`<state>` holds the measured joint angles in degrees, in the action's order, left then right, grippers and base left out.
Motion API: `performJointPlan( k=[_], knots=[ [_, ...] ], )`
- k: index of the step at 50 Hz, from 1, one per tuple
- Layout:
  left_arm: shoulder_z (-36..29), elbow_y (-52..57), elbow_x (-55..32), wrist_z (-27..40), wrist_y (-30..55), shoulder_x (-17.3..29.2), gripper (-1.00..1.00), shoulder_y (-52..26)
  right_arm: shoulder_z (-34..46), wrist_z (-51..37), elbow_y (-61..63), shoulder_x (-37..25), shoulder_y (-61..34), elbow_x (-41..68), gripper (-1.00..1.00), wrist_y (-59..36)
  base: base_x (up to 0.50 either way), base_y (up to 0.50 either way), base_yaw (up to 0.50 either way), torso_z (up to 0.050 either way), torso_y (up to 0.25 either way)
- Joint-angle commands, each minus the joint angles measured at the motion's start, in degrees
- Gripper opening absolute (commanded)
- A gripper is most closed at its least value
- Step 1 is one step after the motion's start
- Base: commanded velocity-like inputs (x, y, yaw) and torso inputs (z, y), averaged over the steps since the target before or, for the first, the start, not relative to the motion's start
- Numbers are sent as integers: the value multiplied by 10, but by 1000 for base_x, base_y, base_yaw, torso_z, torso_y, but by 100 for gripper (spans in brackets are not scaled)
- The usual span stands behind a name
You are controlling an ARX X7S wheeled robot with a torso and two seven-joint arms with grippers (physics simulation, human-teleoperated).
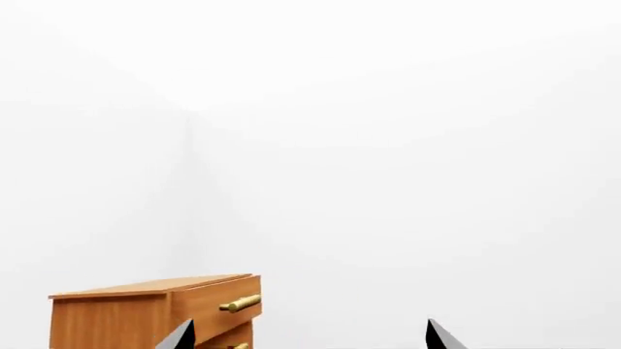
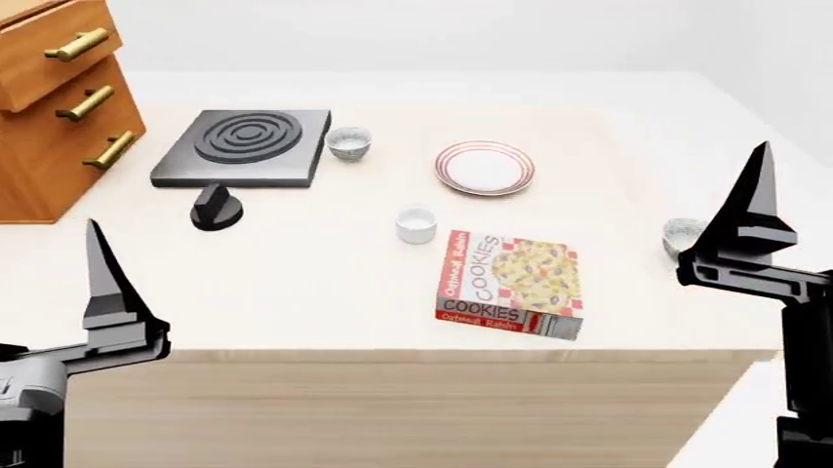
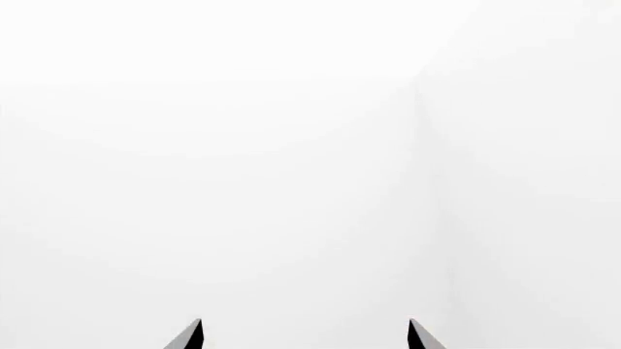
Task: Pick the akita bowl next to the cookies box and place it on the plate.
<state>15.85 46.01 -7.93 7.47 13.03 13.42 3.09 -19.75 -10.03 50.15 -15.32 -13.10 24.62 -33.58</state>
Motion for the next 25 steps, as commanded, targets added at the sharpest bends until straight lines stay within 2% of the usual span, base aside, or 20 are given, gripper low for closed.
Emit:
performJointPlan(
  k=[1, 14, 25],
  knots=[
    [-2, 0, -3, 2, -1, 5, 100, 2, 4, -4, -1, -4, 1, 0, 100, 1, 0, -500, 0, 0, 0],
    [-5, 0, -6, 4, 0, 10, 100, 3, 12, -8, -2, -7, 5, -5, 100, 8, -3, -496, 0, 0, 0],
    [-7, 2, -6, 9, 6, 14, 100, 4, 15, -12, -8, -13, 5, -7, 100, 6, 0, -18, 0, 0, 0]
  ],
)
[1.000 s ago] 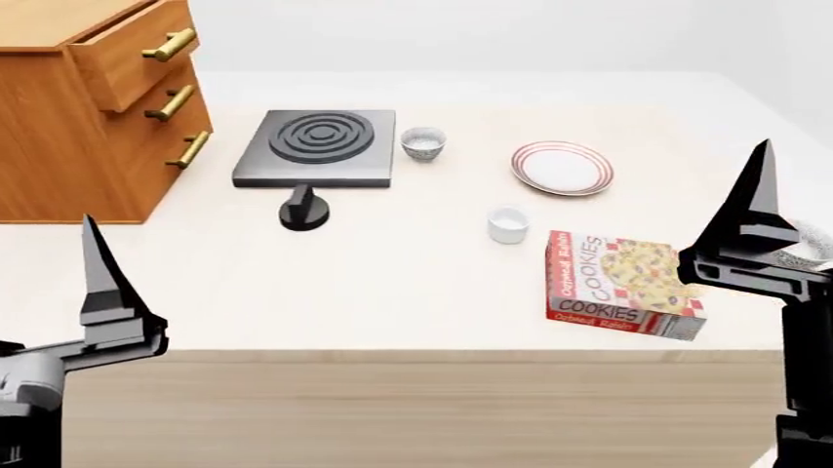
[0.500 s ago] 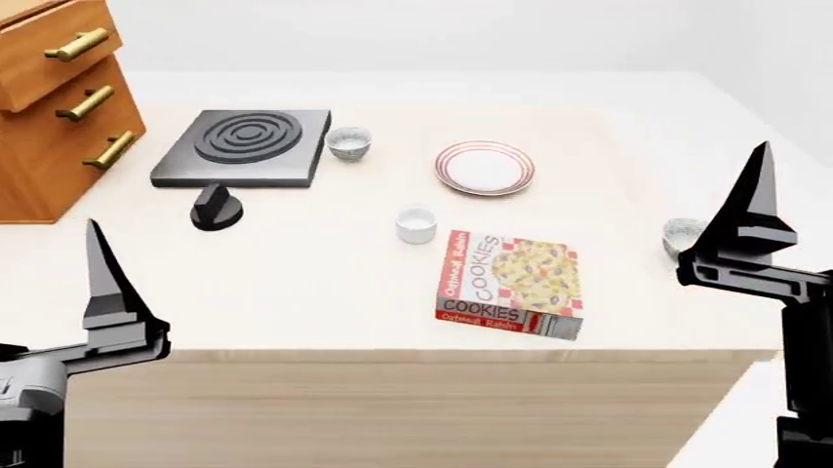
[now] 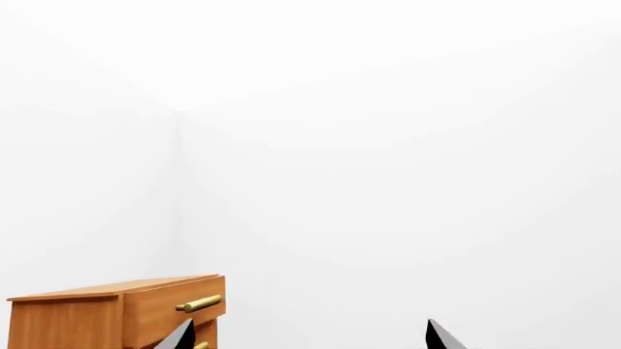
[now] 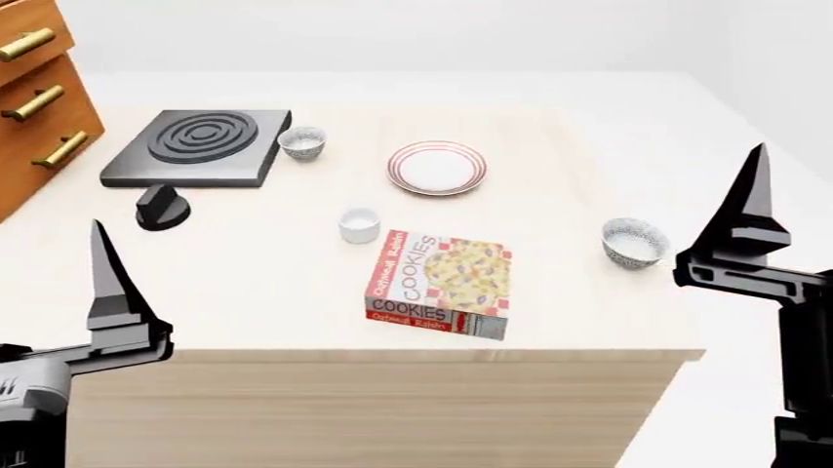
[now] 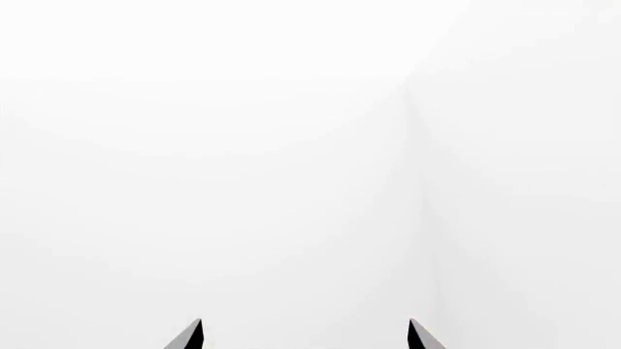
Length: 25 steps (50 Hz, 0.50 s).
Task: Pick the akita bowl next to the cookies box and place it on the plate.
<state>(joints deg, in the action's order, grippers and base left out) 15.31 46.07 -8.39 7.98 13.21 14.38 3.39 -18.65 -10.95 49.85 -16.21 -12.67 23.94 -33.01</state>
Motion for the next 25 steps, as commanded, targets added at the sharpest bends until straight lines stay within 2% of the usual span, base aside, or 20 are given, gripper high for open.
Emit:
performJointPlan(
  k=[1, 5, 15, 25],
  knots=[
    [-2, 1, -1, 4, 5, 5, 100, 1, 5, -3, -4, -5, 2, -1, 100, -2, 0, 0, 0, 0, 0],
    [-2, 1, -1, 5, 4, 6, 100, 1, 2, 8, 2, -7, 14, -2, 100, 21, 215, 0, 0, 0, 0],
    [-6, -1, 2, 5, -2, 11, 100, 3, 21, 11, -9, -11, 18, -24, 100, 44, 500, 0, 0, 0, 0],
    [-7, -1, 1, 8, -3, 13, 100, 3, 7, 11, -1, -18, 20, -8, 100, 39, 500, 0, 0, 0, 0]
  ],
)
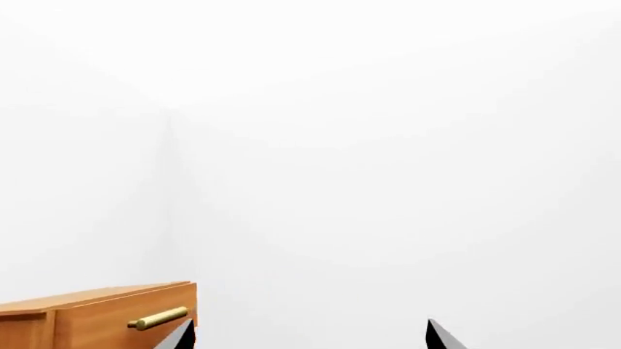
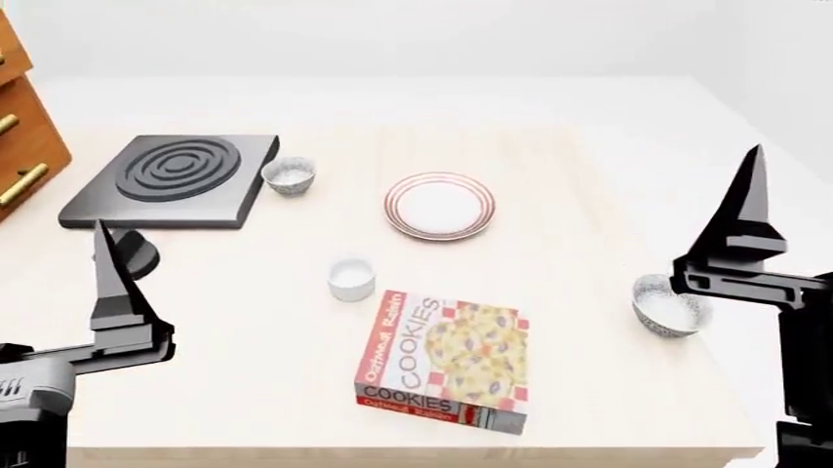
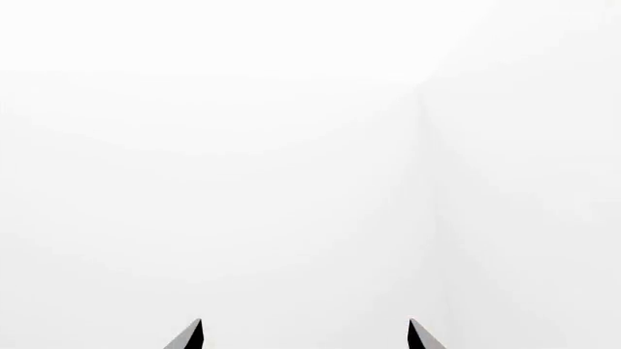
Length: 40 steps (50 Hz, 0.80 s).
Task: Pick the akita bowl next to the cookies box and place it on the plate.
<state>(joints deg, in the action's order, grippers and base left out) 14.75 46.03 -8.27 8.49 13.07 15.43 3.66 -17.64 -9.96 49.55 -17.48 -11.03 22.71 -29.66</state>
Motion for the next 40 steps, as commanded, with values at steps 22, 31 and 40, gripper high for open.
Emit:
performJointPlan(
  k=[22, 31, 40],
  knots=[
    [-5, -1, -1, 10, -2, 8, 100, 2, 5, -4, 0, -9, 3, 3, 100, 12, 500, 0, 0, 0, 1],
    [-6, -1, -2, 12, -3, 10, 100, 3, 8, -6, -1, -10, 5, 3, 100, 17, 500, 0, 0, 0, 1],
    [-7, -1, -3, 14, -4, 12, 100, 3, 4, -6, 0, -14, 8, 8, 100, 17, 500, 0, 0, 0, 0]
  ],
)
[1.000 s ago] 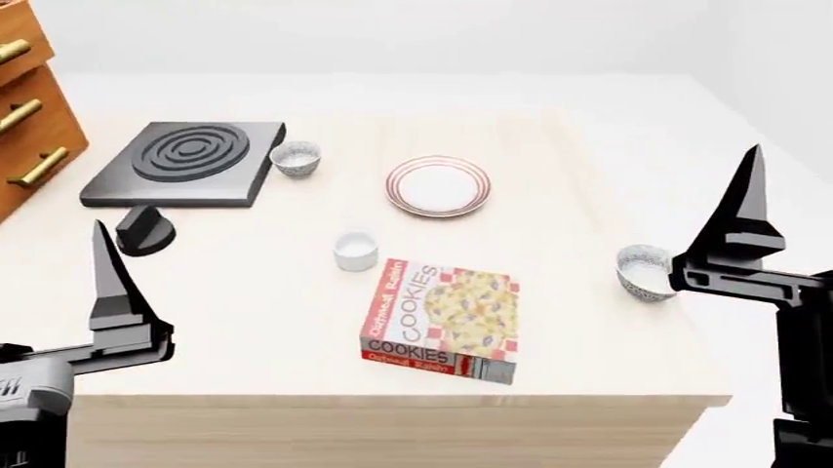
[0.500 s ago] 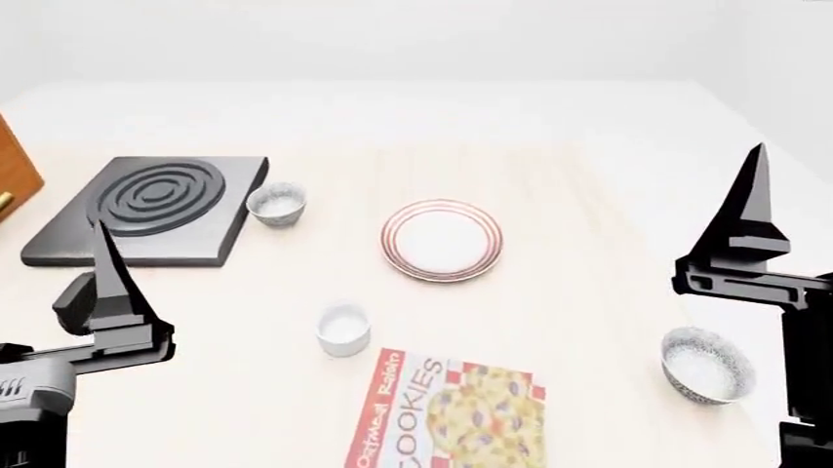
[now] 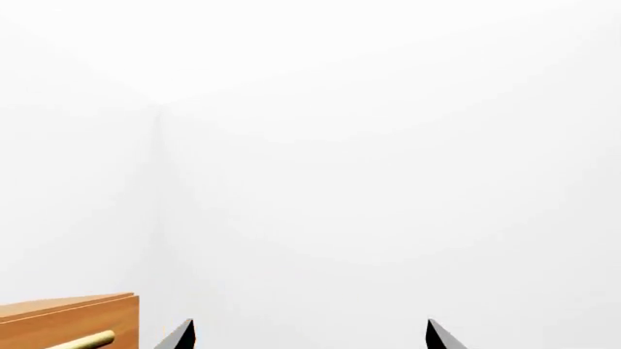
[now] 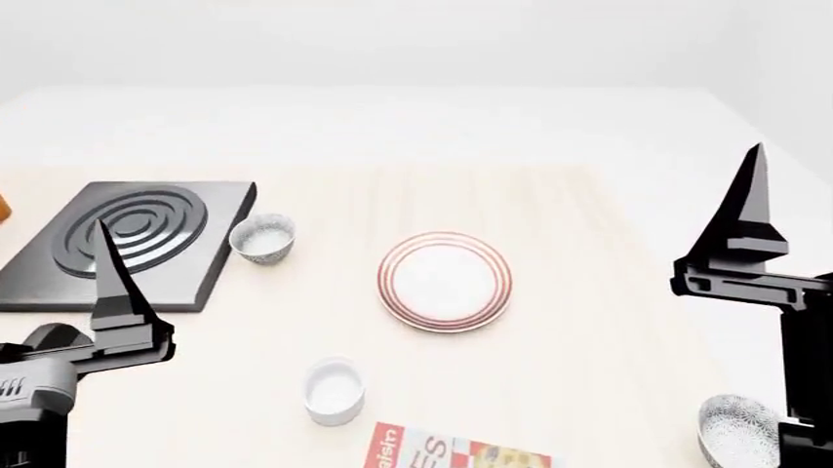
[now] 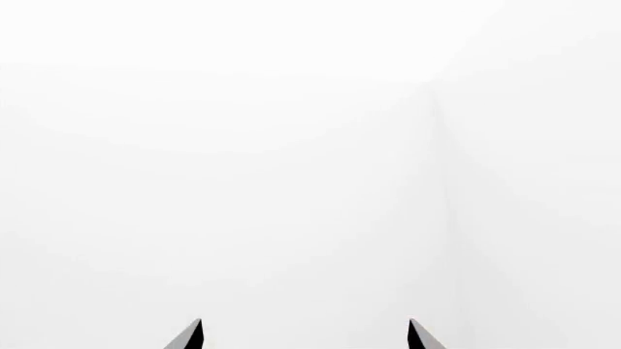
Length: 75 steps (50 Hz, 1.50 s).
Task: Pick the akita bowl next to the cookies box and place it on the plate.
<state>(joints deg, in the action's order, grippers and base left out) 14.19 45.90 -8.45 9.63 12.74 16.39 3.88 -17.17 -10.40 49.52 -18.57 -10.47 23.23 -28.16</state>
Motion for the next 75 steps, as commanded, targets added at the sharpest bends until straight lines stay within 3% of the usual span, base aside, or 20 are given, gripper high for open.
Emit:
performJointPlan(
  k=[1, 24, 45, 59, 66, 75],
  knots=[
    [-1, 0, -1, 3, -1, 3, 100, 1, 0, -2, 0, -3, 3, 2, 100, 3, 500, 0, 0, 0, 0],
    [-4, 0, -2, 9, -3, 8, 100, 2, 1, -18, -6, -4, -5, 8, 100, -7, 492, 0, 0, 0, 0],
    [-7, -1, -1, 15, -5, 12, 100, 4, 8, -29, -7, -9, -14, 22, 100, -27, 0, 0, 0, 0, 0],
    [-9, -2, 3, 21, -7, 14, 100, 4, -2, -37, 3, -102, -77, 95, 100, -200, 0, 0, 0, 0, 0],
    [-10, -2, 8, 26, -10, 14, 100, 4, -30, -68, -8, -119, -111, 154, 100, -314, 0, 0, 0, 0, 0],
    [-11, -3, 11, 30, -12, 15, 100, 5, -121, -125, 0, -140, -193, 319, 100, -580, 0, 0, 0, 0, 0]
  ],
)
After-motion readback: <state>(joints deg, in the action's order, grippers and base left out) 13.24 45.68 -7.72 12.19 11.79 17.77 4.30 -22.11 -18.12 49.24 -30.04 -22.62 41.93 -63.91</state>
